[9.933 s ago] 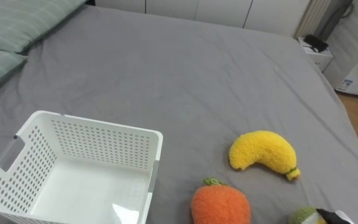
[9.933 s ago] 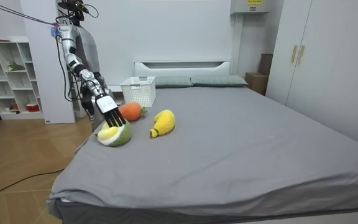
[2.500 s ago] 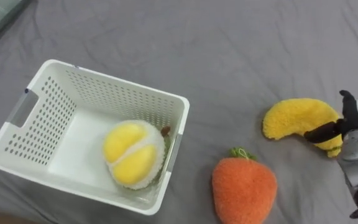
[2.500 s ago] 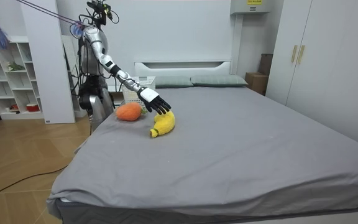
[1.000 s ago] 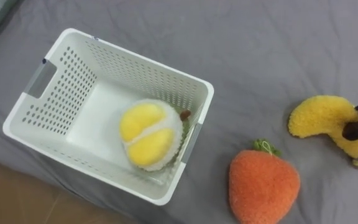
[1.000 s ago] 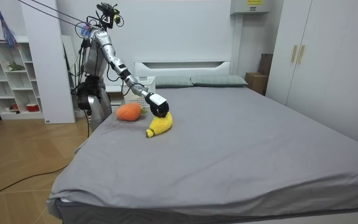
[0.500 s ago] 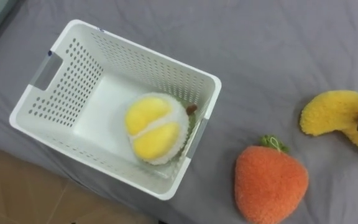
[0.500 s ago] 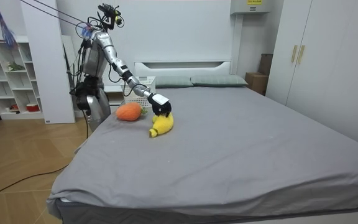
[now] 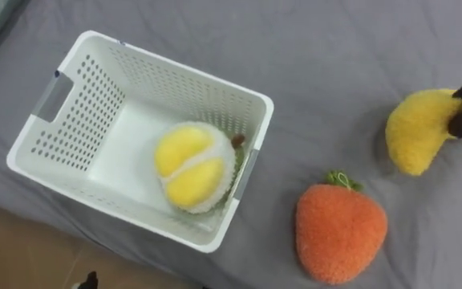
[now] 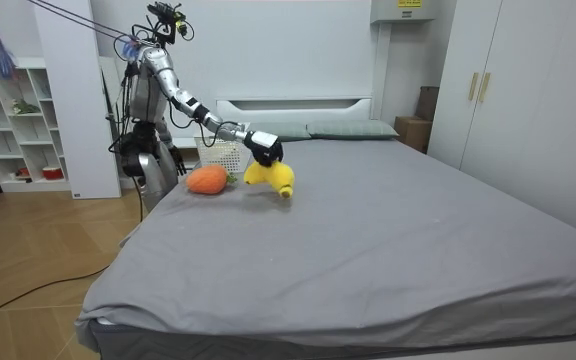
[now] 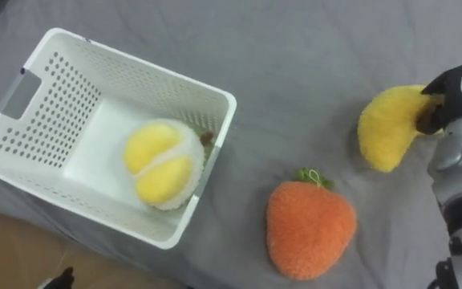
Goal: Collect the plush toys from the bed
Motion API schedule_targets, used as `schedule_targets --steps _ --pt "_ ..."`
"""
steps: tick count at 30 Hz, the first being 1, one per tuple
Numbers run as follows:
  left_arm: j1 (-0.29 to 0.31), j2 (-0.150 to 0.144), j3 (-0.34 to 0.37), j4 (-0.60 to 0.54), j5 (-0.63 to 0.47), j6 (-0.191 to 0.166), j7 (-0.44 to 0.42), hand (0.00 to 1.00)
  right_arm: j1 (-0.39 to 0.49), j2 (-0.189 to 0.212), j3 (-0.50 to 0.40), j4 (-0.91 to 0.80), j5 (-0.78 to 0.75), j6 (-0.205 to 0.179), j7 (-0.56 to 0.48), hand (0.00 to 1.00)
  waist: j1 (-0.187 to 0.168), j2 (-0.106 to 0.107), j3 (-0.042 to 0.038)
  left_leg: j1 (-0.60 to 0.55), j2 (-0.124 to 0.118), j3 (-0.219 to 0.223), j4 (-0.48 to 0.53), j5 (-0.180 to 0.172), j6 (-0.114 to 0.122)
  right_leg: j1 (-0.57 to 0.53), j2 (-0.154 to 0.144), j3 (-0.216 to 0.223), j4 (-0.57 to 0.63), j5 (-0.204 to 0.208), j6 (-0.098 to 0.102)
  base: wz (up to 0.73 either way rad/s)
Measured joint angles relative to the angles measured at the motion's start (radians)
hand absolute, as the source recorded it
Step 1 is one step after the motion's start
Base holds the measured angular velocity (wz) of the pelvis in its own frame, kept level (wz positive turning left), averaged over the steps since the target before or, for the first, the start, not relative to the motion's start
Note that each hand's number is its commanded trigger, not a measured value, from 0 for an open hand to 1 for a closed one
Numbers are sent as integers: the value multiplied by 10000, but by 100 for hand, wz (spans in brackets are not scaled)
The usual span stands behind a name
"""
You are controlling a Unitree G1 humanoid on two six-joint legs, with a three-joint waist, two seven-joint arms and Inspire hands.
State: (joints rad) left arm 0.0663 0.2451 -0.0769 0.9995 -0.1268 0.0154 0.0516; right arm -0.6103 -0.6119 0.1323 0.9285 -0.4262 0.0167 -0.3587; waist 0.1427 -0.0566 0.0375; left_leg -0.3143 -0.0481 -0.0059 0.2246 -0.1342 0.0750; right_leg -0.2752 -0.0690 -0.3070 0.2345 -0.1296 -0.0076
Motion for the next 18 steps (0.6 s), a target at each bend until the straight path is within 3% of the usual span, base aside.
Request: schedule_targets --steps 3,5,11,18 --pt "350 28 47 -51 55 7 1 0 678 30 -111 -1665 -355 12 -4 100 -111 -214 -135 619 2 15 -174 -1 -1 608 12 26 -187 -5 8 0" --pt "704 25 351 -162 94 11 5 0 1538 171 -365 -3102 -826 46 29 100 -173 -391 -269 1087 -3 39 -273 -4 -4 1155 11 -90 -398 -4 9 7" --pt "1098 -48 986 -479 38 77 118 0 2701 201 -381 -6438 -1373 305 810 100 -266 -430 -336 1942 6 173 -525 -10 -1 1921 45 27 -497 -18 30 -4" --pt "1234 -269 1253 -494 -1 55 150 0 3477 212 -401 -8849 -1299 412 1474 100 -310 -486 -375 2594 -15 222 -603 -17 3 2615 72 49 -526 -26 45 -2"
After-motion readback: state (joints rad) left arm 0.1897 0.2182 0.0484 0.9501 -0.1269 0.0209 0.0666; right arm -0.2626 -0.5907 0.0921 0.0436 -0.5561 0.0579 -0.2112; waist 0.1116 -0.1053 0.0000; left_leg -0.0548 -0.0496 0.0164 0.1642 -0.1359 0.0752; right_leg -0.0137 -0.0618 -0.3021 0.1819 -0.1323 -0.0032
